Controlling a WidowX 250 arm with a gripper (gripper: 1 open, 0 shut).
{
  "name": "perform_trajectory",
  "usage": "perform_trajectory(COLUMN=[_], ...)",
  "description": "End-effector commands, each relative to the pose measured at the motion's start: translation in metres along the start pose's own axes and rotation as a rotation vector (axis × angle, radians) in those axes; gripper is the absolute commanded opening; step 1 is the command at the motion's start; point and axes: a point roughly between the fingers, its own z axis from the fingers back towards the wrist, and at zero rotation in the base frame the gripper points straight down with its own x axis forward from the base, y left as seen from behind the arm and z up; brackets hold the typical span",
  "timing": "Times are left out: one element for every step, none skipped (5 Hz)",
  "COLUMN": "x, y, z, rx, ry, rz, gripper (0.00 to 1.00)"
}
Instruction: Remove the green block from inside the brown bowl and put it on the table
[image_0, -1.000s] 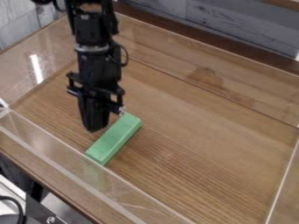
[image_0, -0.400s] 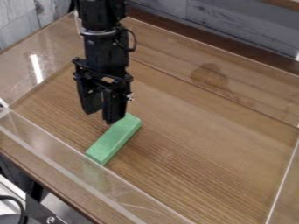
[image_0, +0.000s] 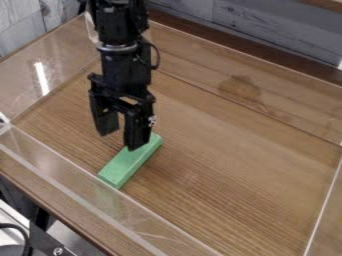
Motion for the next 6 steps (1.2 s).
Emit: perform_trajectory(x=[0.003,0.004,0.004,0.004,0.004,0.005], y=[-0.002,-0.001,0.000,0.002,0.004,0.005], z=[-0.003,-0.010,-0.017,-0.023,-0.029,-0.032], rx=[0.015,0.020,0.024,0.029,0.031,0.031], ry=[-0.026,-0.032,-0.037,-0.042,-0.044,-0.047], rz=[-0.019,-0.023,-0.025,-0.025,-0.023,-0.020], gripper=[1.00,1.00,1.00,1.00,1.00,0.00])
